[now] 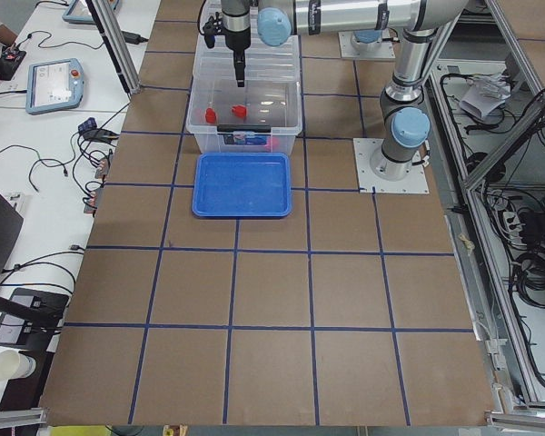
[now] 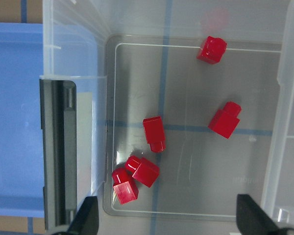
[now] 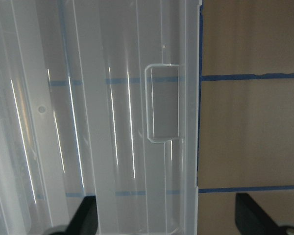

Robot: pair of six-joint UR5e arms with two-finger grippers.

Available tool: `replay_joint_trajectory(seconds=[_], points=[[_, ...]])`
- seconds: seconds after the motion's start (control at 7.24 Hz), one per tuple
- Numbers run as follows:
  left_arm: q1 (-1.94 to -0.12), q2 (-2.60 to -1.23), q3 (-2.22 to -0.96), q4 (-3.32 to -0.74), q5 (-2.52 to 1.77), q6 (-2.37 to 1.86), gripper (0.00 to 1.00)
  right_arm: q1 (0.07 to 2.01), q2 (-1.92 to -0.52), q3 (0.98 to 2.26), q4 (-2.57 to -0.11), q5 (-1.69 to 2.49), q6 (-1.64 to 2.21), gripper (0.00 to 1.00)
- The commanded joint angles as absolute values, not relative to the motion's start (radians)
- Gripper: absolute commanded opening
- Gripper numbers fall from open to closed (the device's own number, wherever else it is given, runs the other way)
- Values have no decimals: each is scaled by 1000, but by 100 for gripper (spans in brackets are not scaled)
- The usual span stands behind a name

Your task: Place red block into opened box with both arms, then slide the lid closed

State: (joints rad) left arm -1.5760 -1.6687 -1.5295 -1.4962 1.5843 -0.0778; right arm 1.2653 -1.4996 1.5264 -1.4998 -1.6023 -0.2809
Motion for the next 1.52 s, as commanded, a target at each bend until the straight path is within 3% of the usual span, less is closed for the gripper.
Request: replay_joint_trajectory(seconds=[0.0,0.41,0.97,1.38], points=[[-1578,-1571,-1526,-1528,1585,-49,100,1211,-1445,1532,-1578,-1614,-295,100],[-1574,-1533,-1532,-1526,1566,63,100,1143,-1338,1542,-1724,-1640,-305,100],[-1559,-1528,-1601,-1516,1569,110,100,1143,-1307,1545,-1743,-1643,-353,100],[-1559,-1526,-1560,-1528,1580,-5,100,1144,-1302,1560,-1753,-1641,-353,100]])
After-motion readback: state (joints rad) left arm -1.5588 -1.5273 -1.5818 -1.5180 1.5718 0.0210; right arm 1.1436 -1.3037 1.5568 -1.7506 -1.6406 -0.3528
